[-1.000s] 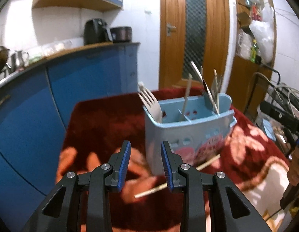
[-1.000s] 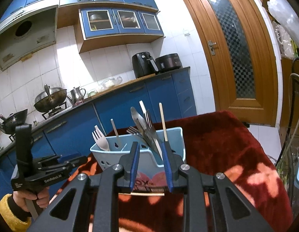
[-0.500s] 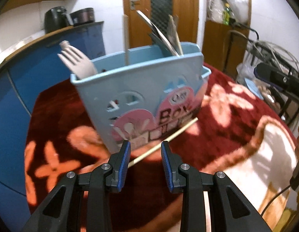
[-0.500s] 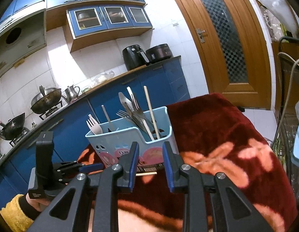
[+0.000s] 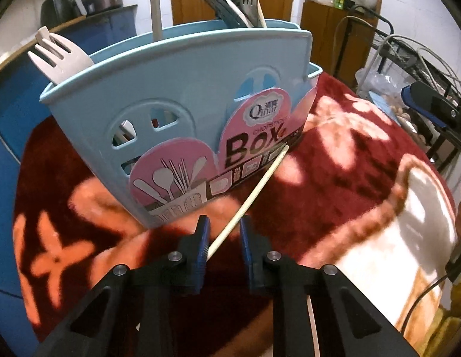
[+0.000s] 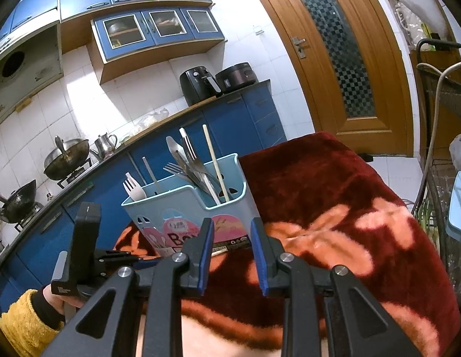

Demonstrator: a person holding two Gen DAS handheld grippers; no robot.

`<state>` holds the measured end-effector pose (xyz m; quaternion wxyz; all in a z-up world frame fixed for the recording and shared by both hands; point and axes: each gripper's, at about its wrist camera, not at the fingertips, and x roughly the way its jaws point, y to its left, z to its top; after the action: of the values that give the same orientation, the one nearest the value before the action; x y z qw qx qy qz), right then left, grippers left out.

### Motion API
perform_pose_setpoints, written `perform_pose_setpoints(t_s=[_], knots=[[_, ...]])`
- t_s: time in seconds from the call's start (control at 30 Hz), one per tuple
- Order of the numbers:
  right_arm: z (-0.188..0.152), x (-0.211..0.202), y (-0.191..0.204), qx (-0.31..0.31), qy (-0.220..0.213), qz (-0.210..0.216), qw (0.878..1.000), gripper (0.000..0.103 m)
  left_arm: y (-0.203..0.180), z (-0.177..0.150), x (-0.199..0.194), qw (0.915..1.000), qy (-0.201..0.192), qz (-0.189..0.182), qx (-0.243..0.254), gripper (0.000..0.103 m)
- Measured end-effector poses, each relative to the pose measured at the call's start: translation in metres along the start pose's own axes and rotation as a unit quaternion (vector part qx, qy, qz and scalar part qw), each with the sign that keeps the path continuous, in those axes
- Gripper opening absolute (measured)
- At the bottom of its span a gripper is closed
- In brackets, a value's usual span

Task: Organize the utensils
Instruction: 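Move the left tool down to the wooden stick beside the caddy, then grasp the wooden stick with the left tool and lift it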

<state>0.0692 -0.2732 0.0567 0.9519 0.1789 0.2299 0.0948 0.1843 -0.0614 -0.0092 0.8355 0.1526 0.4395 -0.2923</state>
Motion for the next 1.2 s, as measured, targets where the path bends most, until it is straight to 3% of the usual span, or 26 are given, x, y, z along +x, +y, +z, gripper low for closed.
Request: perform_pose_setpoints(t_s=[0.2, 0.43, 0.97, 1.2], knots=[[-0.003, -0.001, 0.0, 0.003, 0.002, 0.003, 1.0, 0.028, -0.009, 0.002, -0.003, 0.9998, 0.019, 0.003, -0.007, 0.014], [-0.005, -0.003, 0.0, 0.003, 0.001, 0.008, 1.0, 0.028, -0.023, -0.009, -0.01, 0.9959, 0.068, -0.046, -0.038, 0.005], [-0.009, -0.017, 0.0, 0.006, -0.006, 0.019, 1.0, 0.028, -0.03, 0.016, 0.0, 0.9957, 0.069, -0.033, -0.051, 0.01], [-0.009, -0.017, -0.001, 0.008, -0.006, 0.02, 1.0, 0.028, -0.034, 0.033, 0.017, 0.9939, 0.093, -0.029, -0.051, 0.011]])
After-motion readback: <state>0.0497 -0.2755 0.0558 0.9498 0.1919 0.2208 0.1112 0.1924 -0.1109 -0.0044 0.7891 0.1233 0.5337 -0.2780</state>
